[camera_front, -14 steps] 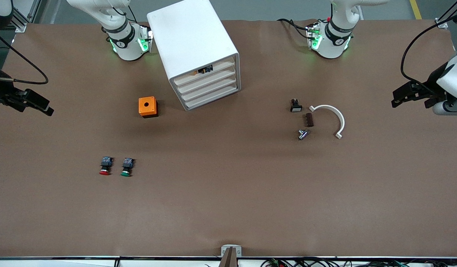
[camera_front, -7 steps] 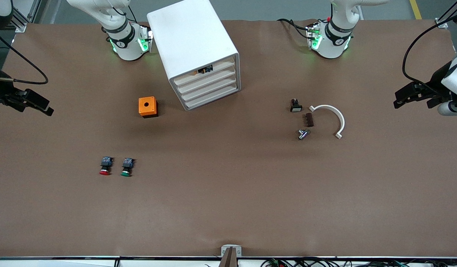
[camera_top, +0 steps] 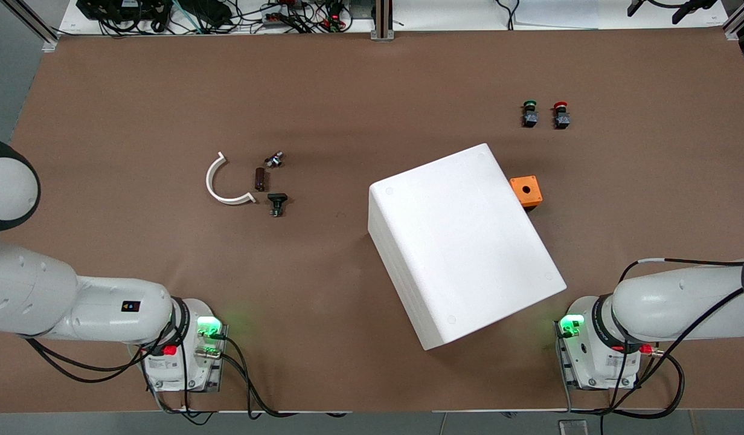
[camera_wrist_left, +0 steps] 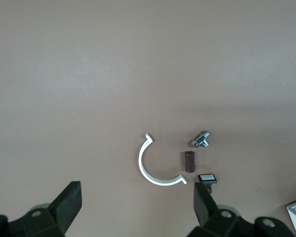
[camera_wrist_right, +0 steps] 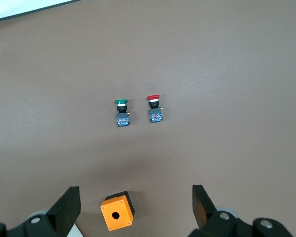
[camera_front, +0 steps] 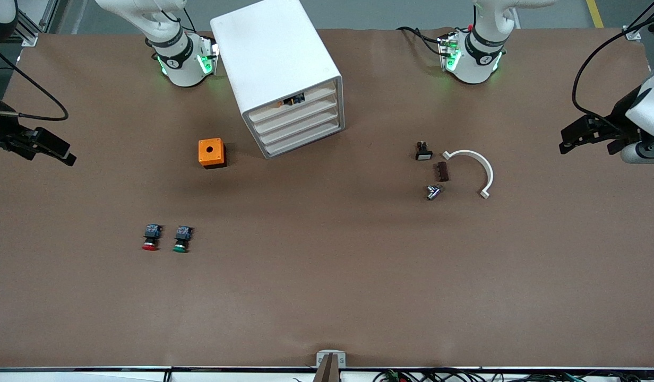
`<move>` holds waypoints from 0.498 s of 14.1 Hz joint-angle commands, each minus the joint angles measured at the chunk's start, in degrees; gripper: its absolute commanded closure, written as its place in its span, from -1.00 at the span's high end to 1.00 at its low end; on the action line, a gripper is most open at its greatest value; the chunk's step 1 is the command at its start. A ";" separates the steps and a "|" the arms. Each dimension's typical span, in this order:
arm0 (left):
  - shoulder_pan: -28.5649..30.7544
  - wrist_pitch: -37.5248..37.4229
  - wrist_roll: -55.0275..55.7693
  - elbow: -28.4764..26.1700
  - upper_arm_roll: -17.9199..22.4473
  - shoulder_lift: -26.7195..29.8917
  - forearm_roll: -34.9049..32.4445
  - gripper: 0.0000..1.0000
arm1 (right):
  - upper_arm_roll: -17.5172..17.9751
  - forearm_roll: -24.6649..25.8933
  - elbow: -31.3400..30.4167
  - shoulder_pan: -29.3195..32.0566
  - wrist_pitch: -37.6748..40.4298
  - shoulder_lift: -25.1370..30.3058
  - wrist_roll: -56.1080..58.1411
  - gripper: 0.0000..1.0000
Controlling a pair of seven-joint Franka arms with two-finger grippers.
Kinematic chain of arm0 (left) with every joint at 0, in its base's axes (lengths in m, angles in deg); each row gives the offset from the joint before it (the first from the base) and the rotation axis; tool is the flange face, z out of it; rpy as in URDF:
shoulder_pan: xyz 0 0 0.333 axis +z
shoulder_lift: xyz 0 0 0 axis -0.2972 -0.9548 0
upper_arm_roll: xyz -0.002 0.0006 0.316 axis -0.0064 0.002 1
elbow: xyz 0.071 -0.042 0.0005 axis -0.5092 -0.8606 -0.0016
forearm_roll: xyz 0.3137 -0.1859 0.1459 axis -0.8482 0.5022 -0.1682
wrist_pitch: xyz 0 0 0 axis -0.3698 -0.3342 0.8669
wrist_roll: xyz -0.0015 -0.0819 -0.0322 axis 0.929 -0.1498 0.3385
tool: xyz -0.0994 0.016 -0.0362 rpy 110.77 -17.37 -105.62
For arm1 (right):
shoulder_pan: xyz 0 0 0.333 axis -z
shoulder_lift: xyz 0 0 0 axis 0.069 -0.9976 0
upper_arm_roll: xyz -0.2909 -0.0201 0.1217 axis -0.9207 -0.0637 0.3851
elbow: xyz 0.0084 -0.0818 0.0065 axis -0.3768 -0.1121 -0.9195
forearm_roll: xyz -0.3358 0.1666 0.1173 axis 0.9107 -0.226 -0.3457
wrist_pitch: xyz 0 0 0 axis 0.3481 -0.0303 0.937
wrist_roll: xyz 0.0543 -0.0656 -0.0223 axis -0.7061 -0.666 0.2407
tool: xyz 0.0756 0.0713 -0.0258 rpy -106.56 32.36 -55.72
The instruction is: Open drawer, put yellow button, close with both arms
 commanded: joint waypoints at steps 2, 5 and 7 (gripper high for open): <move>0.50 -1.27 -0.14 0.64 -0.58 0.43 -0.66 1.00 | 0.07 0.27 1.06 0.28 0.80 -0.38 -0.12 1.00; 0.50 -1.27 -0.14 0.55 -0.58 0.26 -0.66 1.00 | 0.07 0.27 1.06 0.36 0.80 -0.38 0.06 1.00; 0.67 -1.27 -0.23 0.55 -0.58 0.25 -0.57 1.00 | -0.01 0.27 1.06 0.36 0.80 -0.38 0.76 1.00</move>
